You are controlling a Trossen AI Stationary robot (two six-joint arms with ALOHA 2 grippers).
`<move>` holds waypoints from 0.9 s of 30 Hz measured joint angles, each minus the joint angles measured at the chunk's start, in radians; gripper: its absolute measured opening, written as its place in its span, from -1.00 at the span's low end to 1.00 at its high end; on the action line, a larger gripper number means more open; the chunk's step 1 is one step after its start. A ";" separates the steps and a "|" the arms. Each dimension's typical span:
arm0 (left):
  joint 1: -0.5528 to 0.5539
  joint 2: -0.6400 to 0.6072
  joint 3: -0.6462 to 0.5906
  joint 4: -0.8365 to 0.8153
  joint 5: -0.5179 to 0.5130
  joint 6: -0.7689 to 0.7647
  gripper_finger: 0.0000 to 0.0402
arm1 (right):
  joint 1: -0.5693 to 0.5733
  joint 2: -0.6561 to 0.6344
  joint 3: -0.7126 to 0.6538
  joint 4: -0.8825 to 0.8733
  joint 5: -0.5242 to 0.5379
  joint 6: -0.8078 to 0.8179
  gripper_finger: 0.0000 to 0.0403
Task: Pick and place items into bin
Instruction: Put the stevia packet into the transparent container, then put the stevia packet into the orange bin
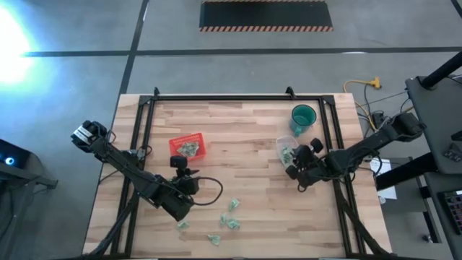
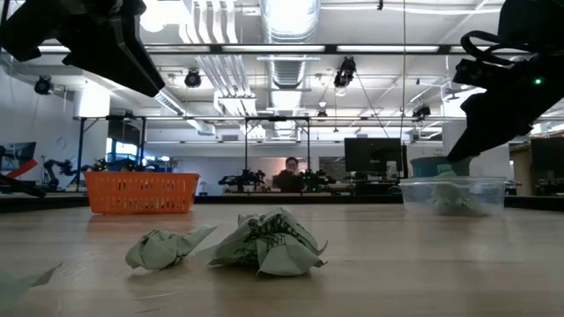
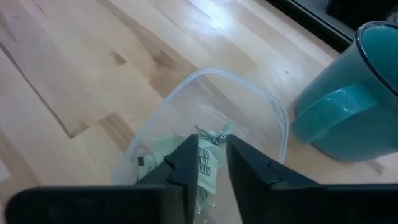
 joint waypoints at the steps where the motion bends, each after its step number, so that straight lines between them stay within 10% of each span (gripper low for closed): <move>1: 0.000 0.000 0.000 0.000 0.000 0.000 -0.50 | 0.000 0.000 0.000 -0.001 0.000 -0.001 -0.61; 11: -0.001 0.000 0.000 0.043 0.230 -0.010 -0.50 | 0.020 -0.015 0.073 0.000 0.009 -0.145 -0.28; 27: -0.125 0.000 0.000 0.070 0.624 -0.400 -0.50 | 0.222 -0.011 0.151 0.211 -0.007 -0.377 -0.36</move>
